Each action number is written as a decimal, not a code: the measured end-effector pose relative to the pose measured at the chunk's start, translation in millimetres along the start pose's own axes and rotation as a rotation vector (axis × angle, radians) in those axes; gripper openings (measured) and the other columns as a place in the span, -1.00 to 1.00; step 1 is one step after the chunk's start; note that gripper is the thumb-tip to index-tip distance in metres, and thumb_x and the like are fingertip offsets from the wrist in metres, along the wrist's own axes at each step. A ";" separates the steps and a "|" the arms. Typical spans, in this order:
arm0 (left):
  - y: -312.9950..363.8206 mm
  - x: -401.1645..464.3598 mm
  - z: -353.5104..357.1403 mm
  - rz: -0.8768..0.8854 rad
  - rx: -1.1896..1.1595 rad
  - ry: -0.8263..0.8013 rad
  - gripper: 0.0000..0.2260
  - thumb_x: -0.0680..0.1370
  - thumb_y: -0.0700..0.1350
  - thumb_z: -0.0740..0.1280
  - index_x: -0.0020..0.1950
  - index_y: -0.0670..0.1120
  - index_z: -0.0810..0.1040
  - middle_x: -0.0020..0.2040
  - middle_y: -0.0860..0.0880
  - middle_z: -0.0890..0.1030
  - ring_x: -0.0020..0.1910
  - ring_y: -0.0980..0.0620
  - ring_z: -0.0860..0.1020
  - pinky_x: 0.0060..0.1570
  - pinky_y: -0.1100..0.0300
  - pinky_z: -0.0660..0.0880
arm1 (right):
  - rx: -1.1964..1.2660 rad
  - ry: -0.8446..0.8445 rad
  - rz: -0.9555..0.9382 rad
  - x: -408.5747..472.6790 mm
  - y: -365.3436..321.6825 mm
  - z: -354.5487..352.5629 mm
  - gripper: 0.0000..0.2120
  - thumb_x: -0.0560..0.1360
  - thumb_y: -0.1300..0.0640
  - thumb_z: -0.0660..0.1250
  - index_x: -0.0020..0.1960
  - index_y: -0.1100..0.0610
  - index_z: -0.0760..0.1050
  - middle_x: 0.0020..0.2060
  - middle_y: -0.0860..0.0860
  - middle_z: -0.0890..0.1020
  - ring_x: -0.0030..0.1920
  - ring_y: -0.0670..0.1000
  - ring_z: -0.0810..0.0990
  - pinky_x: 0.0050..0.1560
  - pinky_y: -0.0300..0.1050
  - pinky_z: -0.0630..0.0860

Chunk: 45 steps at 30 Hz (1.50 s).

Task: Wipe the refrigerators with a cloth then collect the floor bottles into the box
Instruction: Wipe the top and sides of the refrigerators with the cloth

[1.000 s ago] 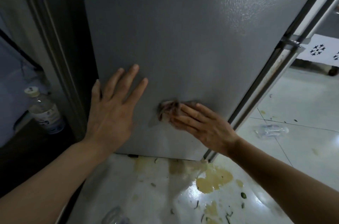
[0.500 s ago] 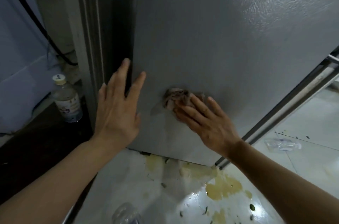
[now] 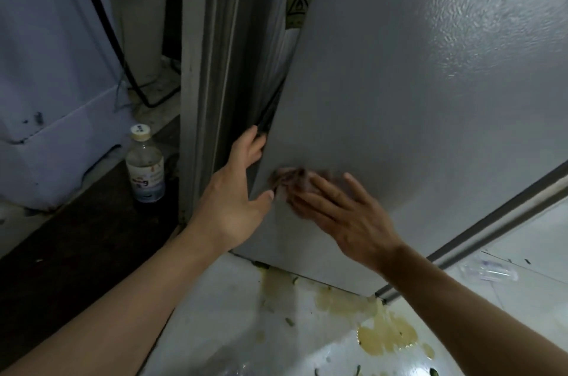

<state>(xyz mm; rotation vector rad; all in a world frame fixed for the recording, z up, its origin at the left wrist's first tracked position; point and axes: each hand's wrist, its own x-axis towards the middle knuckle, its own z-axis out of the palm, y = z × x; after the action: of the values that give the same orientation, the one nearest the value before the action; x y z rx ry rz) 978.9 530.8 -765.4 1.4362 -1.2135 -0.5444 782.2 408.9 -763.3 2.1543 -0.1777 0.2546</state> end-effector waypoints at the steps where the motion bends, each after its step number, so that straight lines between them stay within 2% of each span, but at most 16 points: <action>1: -0.5 0.0 -0.8 -0.012 -0.018 0.004 -0.20 0.46 -0.26 0.39 0.51 0.14 -0.01 0.38 0.28 0.25 0.36 0.34 0.25 0.31 0.33 0.17 | 0.014 0.040 0.074 4.5 8.9 -3.5 -0.43 0.48 0.19 0.02 0.48 -0.02 0.18 0.47 -0.10 0.25 0.53 0.06 -0.07 0.46 0.12 -0.26; 4: -2.9 0.3 0.0 -0.059 -0.047 0.033 -0.19 0.44 -0.27 0.41 0.49 0.16 0.03 0.34 0.27 0.32 0.32 0.33 0.30 0.29 0.30 0.22 | 0.066 0.197 0.344 21.4 39.8 -10.5 -0.39 0.50 0.13 0.19 0.52 0.04 0.09 0.47 0.04 0.20 0.53 0.11 -0.04 0.46 0.19 -0.25; 6: -4.2 0.1 1.5 -0.077 -0.052 0.052 -0.21 0.43 -0.28 0.41 0.49 0.16 0.07 0.32 0.27 0.35 0.30 0.32 0.33 0.31 0.26 0.24 | 0.112 0.268 0.419 29.9 37.8 -11.2 -0.40 0.53 0.13 0.31 0.50 0.08 0.17 0.47 0.06 0.22 0.51 0.12 0.00 0.47 0.22 -0.18; 8: -5.8 -2.0 2.6 -0.093 -0.063 0.068 -0.23 0.43 -0.28 0.40 0.48 0.15 0.09 0.32 0.24 0.38 0.30 0.31 0.35 0.34 0.23 0.26 | 0.130 0.272 0.323 34.5 20.8 -7.1 -0.49 0.54 0.18 0.28 0.46 0.07 0.26 0.47 0.05 0.27 0.50 0.12 0.05 0.47 0.20 -0.15; 10: -7.9 -4.9 3.7 -0.124 -0.083 0.068 -0.24 0.45 -0.27 0.40 0.48 0.16 0.09 0.36 0.17 0.40 0.33 0.27 0.35 0.35 0.22 0.25 | 0.083 0.197 0.111 34.4 4.2 -2.1 -0.53 0.53 0.23 0.20 0.43 0.06 0.31 0.43 0.01 0.31 0.47 0.13 0.17 0.47 0.17 -0.13; 13: -10.5 -8.5 0.4 -0.177 -0.090 0.074 -0.25 0.46 -0.27 0.39 0.48 0.16 0.07 0.35 0.10 0.43 0.30 0.22 0.39 0.34 0.17 0.30 | 0.018 0.128 -0.031 40.7 3.9 -5.7 -0.52 0.54 0.25 0.12 0.44 0.06 0.28 0.43 -0.02 0.31 0.45 0.10 0.22 0.46 0.18 -0.11; 18: -22.4 -12.8 -16.5 -0.225 -0.024 0.182 -0.33 0.46 -0.32 0.36 0.47 0.03 0.16 0.24 0.05 0.47 0.15 0.17 0.47 0.03 0.37 0.39 | 0.011 0.330 0.178 76.2 33.4 -17.9 -0.52 0.54 0.10 0.29 0.45 0.05 0.33 0.42 0.03 0.37 0.43 0.14 0.27 0.45 0.22 -0.10; 21: -34.0 -18.6 -22.5 -0.251 0.021 0.189 -0.36 0.45 -0.33 0.35 0.45 0.00 0.20 0.25 0.04 0.47 0.17 0.12 0.47 0.11 0.25 0.41 | 0.073 0.437 0.262 91.4 25.0 -11.1 -0.55 0.51 0.13 0.36 0.39 0.10 0.42 0.39 0.06 0.43 0.41 0.19 0.29 0.47 0.19 -0.10; 26: -46.4 -23.8 -19.5 -0.257 0.085 0.165 -0.40 0.45 -0.34 0.32 0.42 0.01 0.25 0.25 0.07 0.46 0.14 0.16 0.47 0.01 0.37 0.40 | 0.106 0.238 0.001 74.4 -30.5 21.6 -0.62 0.53 0.26 0.20 0.34 0.12 0.46 0.34 0.09 0.48 0.43 0.19 0.30 0.45 0.22 -0.03; 29: -49.9 -25.6 -21.6 -0.263 0.115 0.149 -0.39 0.45 -0.32 0.32 0.42 0.06 0.24 0.28 0.11 0.44 0.16 0.20 0.45 0.10 0.22 0.45 | 0.040 0.040 -0.093 64.6 -61.9 34.3 -0.57 0.47 0.17 0.24 0.34 0.08 0.47 0.37 0.02 0.46 0.41 0.13 0.35 0.46 0.17 -0.07; 33: -50.7 -29.4 -21.2 -0.262 0.125 0.096 -0.37 0.45 -0.31 0.32 0.42 0.12 0.21 0.31 0.14 0.39 0.19 0.24 0.41 0.05 0.33 0.40 | -0.003 -0.102 -0.189 54.0 -73.0 34.0 -0.44 0.42 0.11 0.22 0.43 0.04 0.35 0.43 -0.04 0.37 0.45 0.06 0.30 0.45 0.11 -0.16; 36: -44.5 -29.6 -10.8 -0.231 0.135 0.062 -0.36 0.46 -0.30 0.33 0.43 0.11 0.20 0.34 0.12 0.36 0.23 0.23 0.38 0.10 0.33 0.34 | -0.007 0.008 -0.124 42.2 -49.6 22.8 -0.45 0.44 0.08 0.18 0.44 0.02 0.33 0.44 -0.06 0.35 0.44 0.08 0.29 0.46 0.13 -0.17; 38: -38.6 -26.4 -4.2 -0.206 0.131 0.055 -0.37 0.46 -0.30 0.34 0.43 0.08 0.20 0.34 0.10 0.36 0.24 0.20 0.37 0.06 0.41 0.29 | 0.021 0.124 -0.043 27.0 -18.1 12.1 -0.42 0.38 0.04 0.24 0.40 0.02 0.38 0.44 -0.04 0.33 0.37 0.14 0.29 0.42 0.16 -0.03; 40: -32.2 -20.7 1.7 -0.182 0.141 0.038 -0.37 0.46 -0.29 0.35 0.44 0.07 0.20 0.36 0.08 0.34 0.25 0.18 0.36 0.06 0.39 0.29 | -0.005 0.230 0.049 11.2 14.3 1.1 -0.44 0.35 -0.01 0.39 0.35 -0.01 0.47 0.36 0.02 0.37 0.26 0.17 0.34 0.17 0.11 0.22; 43: -24.8 -14.6 13.5 -0.142 0.169 0.006 -0.37 0.46 -0.25 0.36 0.45 0.04 0.18 0.37 0.03 0.32 0.25 0.11 0.36 0.14 0.24 0.32 | 0.056 0.359 0.260 -1.3 29.4 -2.4 -0.63 0.43 0.03 0.42 0.22 0.06 0.54 0.23 0.06 0.40 0.13 0.17 0.37 -0.04 0.03 0.22; 45: -23.2 -14.8 19.5 -0.131 0.185 0.008 -0.36 0.46 -0.23 0.36 0.45 0.02 0.16 0.38 0.01 0.30 0.24 0.11 0.36 0.12 0.23 0.31 | 0.125 0.342 0.325 -7.2 15.9 6.0 -0.59 0.38 0.04 0.45 0.21 0.06 0.52 0.19 0.09 0.39 0.05 0.17 0.35 -0.08 0.02 0.21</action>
<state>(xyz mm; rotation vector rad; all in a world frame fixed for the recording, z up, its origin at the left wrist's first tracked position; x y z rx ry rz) 965.4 531.8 -796.3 1.6813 -1.1935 -0.5254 772.4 395.3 -755.7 2.1592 -0.3200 0.8334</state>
